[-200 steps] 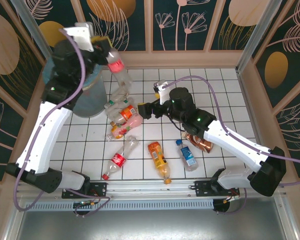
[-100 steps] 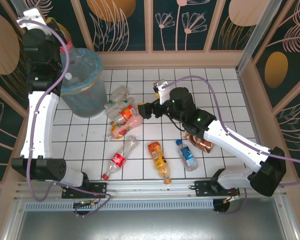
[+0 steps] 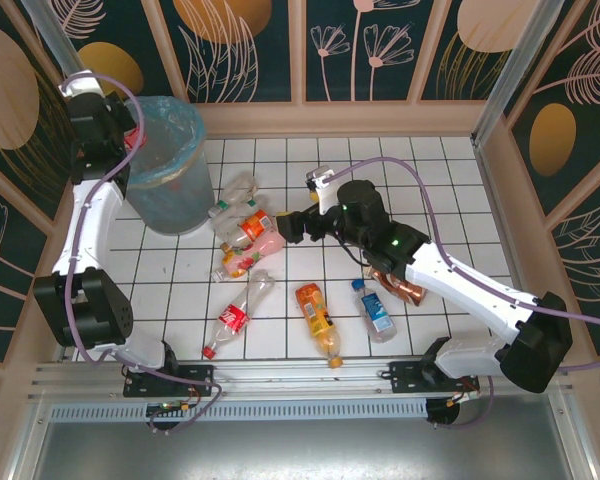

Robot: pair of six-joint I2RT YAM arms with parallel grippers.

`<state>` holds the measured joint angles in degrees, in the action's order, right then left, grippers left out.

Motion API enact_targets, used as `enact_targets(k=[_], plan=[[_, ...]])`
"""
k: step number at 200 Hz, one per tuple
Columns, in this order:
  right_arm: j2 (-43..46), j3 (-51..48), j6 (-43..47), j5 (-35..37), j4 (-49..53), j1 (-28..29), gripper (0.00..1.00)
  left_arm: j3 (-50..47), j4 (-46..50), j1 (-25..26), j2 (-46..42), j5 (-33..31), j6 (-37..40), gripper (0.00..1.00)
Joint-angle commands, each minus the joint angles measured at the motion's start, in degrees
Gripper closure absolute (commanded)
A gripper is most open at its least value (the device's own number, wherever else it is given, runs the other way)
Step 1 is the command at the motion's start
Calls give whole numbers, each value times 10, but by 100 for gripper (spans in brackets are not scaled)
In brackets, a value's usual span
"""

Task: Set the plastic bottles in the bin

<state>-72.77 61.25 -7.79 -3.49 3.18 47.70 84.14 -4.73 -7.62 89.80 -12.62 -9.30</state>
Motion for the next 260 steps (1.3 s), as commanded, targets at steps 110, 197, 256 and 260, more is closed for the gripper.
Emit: enact_targets(k=[110, 197, 256, 260], plan=[[10, -4, -17, 1, -14, 3, 1, -44, -68, -5, -45, 63, -13, 48], [-40, 53, 208, -110, 121, 16, 3, -53, -30, 43, -162, 171, 38, 47], [31, -48, 562, -81, 197, 82, 1, -204, -38, 194, -285, 300, 288, 45], [33, -52, 574, -82, 198, 84, 1, -215, -30, 203, -293, 315, 310, 44]])
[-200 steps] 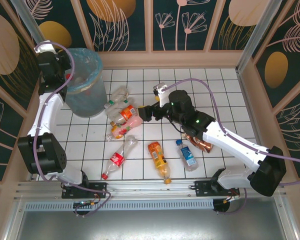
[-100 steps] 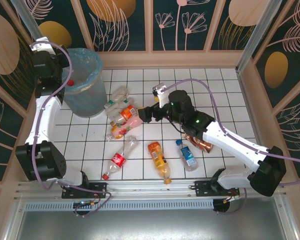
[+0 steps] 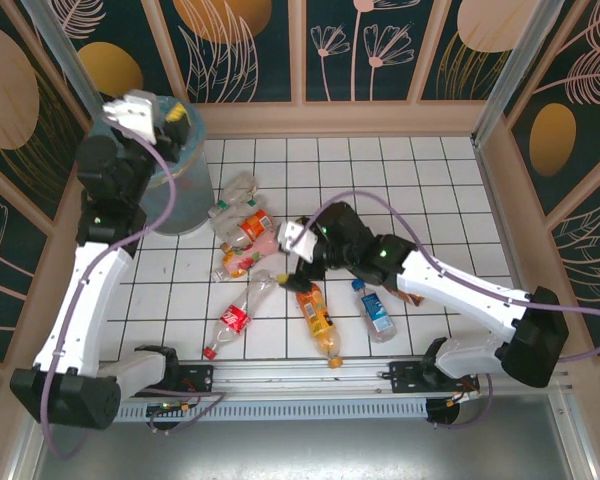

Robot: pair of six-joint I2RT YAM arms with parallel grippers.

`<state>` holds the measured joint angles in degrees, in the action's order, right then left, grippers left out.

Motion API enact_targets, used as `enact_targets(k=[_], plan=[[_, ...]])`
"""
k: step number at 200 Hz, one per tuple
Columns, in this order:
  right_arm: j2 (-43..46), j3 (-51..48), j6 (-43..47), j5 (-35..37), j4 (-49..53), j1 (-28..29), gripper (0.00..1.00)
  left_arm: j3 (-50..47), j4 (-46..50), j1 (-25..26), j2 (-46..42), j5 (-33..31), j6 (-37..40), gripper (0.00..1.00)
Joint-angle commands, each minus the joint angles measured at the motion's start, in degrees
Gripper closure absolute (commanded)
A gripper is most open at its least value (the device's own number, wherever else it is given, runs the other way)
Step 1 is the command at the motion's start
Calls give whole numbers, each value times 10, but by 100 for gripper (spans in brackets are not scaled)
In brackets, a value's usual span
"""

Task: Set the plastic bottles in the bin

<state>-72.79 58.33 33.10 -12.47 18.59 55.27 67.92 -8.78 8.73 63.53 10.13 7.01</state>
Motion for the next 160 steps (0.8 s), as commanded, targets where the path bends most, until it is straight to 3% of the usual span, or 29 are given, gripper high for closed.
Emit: enact_targets(k=[1, 22, 47, 65, 90, 128, 160], plan=[[34, -24, 168, 8, 43, 9, 1, -55, 12, 42, -33, 92, 152, 44], [37, -44, 212, 8, 30, 31, 1, -115, 62, 74, -70, 202, 260, 34], [31, -53, 305, 47, 98, 51, 1, -186, 112, 91, -111, 304, 375, 25], [39, -80, 363, 104, 120, 57, 1, -217, 119, 109, -133, 290, 398, 19], [69, -133, 446, 145, 94, 62, 1, -232, 129, 128, -137, 264, 424, 18], [91, -186, 547, 119, 61, 63, 1, -243, 131, 145, -128, 247, 440, 17], [75, -195, 561, 91, 64, 63, 1, -257, 115, 147, -133, 249, 437, 17]])
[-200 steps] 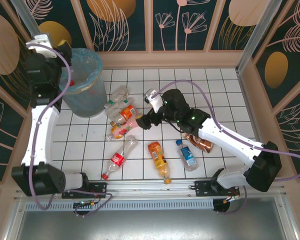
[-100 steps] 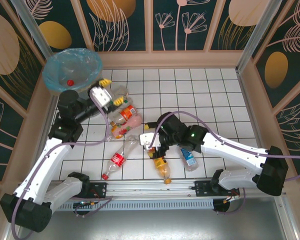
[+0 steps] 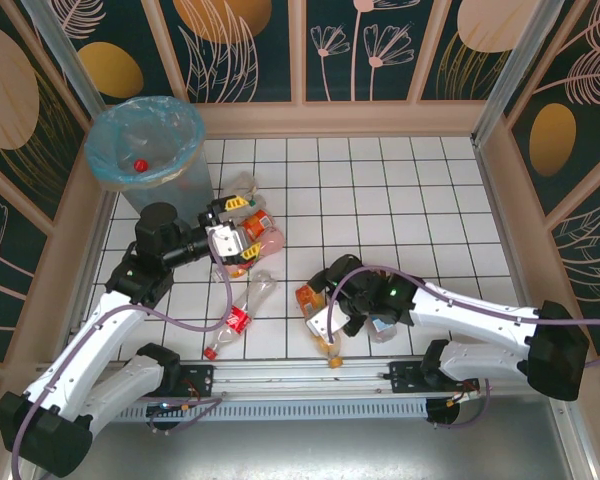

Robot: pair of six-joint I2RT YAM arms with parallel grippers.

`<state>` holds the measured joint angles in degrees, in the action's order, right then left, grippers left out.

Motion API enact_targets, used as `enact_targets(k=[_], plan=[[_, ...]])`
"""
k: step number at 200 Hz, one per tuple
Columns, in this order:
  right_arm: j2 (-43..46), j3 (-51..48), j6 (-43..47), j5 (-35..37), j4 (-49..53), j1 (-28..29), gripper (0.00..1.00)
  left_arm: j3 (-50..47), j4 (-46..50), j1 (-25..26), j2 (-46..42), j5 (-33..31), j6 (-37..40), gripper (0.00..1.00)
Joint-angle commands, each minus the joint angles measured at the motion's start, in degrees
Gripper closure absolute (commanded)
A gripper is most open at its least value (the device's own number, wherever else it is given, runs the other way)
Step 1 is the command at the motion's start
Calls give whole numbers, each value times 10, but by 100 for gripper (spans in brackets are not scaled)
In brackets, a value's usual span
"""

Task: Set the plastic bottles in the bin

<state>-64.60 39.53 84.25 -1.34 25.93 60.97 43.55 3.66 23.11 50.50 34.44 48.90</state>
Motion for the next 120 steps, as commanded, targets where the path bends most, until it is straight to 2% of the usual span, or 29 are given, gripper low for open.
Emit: enact_targets(k=[1, 43, 90, 120], plan=[[-7, -7, 50, -21, -10, 6, 1, -13, -10, 4, -3, 6, 18, 17], [-44, -10, 76, -64, -65, 27, 1, -13, -21, 4, 1, 16, 9, 17], [-108, 21, 95, -109, -54, 28, 1, -20, -27, 4, -4, 9, 9, 18], [-154, 58, 72, -126, -32, 28, 1, -20, -29, 3, -5, 10, 6, 18]])
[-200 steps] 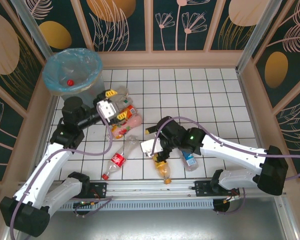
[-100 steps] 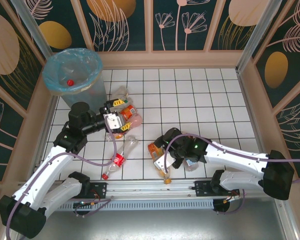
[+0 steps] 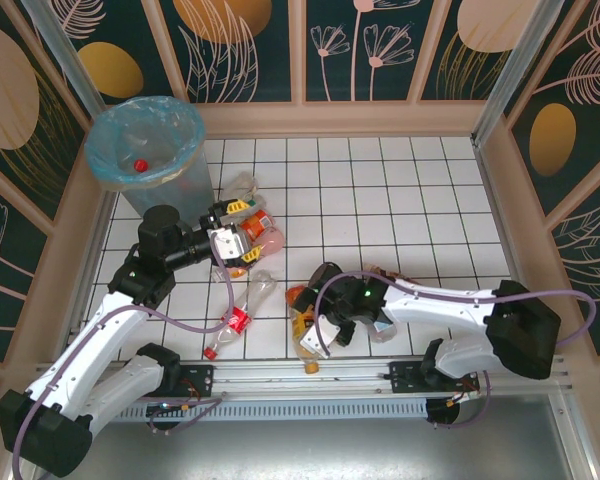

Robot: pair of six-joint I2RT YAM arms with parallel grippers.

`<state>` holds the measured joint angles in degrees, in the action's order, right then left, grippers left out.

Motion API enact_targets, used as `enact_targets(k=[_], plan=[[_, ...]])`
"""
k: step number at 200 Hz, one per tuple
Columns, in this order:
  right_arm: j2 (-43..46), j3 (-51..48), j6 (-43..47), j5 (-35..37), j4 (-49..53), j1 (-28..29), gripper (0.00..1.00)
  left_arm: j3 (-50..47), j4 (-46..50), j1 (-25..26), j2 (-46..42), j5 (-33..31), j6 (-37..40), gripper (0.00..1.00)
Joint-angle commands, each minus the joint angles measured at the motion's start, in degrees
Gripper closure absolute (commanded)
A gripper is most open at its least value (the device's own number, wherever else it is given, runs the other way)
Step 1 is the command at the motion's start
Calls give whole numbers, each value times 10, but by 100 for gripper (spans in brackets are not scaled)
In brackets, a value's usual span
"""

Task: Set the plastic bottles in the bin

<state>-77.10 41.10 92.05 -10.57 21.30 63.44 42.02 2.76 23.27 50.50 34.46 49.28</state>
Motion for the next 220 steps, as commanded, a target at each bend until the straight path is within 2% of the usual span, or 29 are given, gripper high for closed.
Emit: enact_targets(k=[1, 92, 151, 220], plan=[[-31, 44, -7, -34, 16, 4, 1, -5, -20, 2, -5, 10, 2, 18], [-118, 104, -32, -55, 10, 18, 9, -12, -28, 2, -11, 7, -1, 18], [-174, 161, -115, -89, 49, 23, 18, -18, -33, 2, -16, 5, -3, 19], [-205, 190, -187, -112, 64, 23, 20, -20, -34, 2, -20, -2, -3, 19]])
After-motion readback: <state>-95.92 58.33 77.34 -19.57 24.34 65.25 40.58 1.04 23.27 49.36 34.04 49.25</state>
